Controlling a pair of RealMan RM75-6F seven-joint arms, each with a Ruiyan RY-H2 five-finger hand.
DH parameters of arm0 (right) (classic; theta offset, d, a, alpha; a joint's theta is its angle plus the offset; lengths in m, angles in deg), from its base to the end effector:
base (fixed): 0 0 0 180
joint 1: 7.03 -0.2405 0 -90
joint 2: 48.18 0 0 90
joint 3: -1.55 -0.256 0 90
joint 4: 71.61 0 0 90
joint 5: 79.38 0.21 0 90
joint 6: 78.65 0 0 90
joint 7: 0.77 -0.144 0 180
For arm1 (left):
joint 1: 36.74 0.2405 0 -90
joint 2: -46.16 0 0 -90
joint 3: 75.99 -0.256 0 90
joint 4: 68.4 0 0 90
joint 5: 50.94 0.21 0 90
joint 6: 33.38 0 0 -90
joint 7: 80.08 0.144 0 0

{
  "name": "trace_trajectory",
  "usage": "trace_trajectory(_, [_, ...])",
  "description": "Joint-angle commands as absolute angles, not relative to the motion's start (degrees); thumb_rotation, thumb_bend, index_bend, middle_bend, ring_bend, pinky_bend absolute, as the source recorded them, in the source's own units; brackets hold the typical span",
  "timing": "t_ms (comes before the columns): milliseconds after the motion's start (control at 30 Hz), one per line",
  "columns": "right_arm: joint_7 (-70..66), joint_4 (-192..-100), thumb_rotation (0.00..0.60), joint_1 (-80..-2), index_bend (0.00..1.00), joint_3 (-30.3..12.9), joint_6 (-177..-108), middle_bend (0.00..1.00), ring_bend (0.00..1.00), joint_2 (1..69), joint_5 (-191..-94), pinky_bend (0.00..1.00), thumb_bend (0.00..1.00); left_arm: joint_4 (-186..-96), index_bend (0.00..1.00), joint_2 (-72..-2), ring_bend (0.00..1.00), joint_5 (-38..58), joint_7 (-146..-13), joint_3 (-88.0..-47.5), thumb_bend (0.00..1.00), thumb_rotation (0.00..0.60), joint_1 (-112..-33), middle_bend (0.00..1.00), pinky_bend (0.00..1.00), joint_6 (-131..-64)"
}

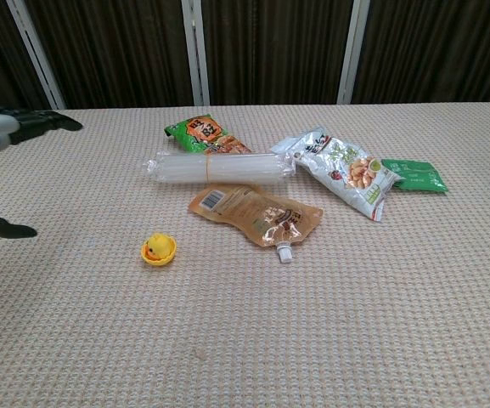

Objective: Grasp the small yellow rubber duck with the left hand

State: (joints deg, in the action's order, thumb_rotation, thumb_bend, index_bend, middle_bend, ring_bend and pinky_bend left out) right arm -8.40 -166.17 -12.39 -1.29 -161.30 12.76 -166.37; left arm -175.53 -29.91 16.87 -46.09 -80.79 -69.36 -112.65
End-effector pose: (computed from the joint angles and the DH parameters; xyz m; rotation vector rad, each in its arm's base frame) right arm -0.3060 -0.1831 0.1665 1.3866 -1.0130 0.9839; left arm -0.1857 0.2498 0.0529 -1.7674 -0.7829 -0.7967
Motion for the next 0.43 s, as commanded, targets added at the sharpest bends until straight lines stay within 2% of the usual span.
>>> trace_trajectory(33, [-7.22,-165.94,0.6,-12.43,0.02,-1.37,-161.51,0.0,0.0,13.05,-166.43,0.0,0.01,-177.89,0.0,-24.37,0.0,24.71,-48.84,-86.06,0.0,0.6,-62.93,0.0,0.0,-119.27])
trace_trajectory(300, [-5.34,-164.67,0.6,-12.22,0.02,-1.66,-163.46,0.0,0.0,14.34,-167.66,0.0,0.01,-173.56,0.0,-20.7,0.0,33.19,-54.87,-90.04,0.0,0.6,-53.57,0.0,0.0,-129.68])
trace_trajectory(433, [-4.8,-164.45,0.6,-12.03,0.02,-1.67,-163.91,0.0,0.0,14.67,-167.7,0.0,0.01,-171.35,0.0,-19.33,0.0,35.01,-59.34,-90.49,0.0,0.6,-50.57,0.0,0.0,-131.98])
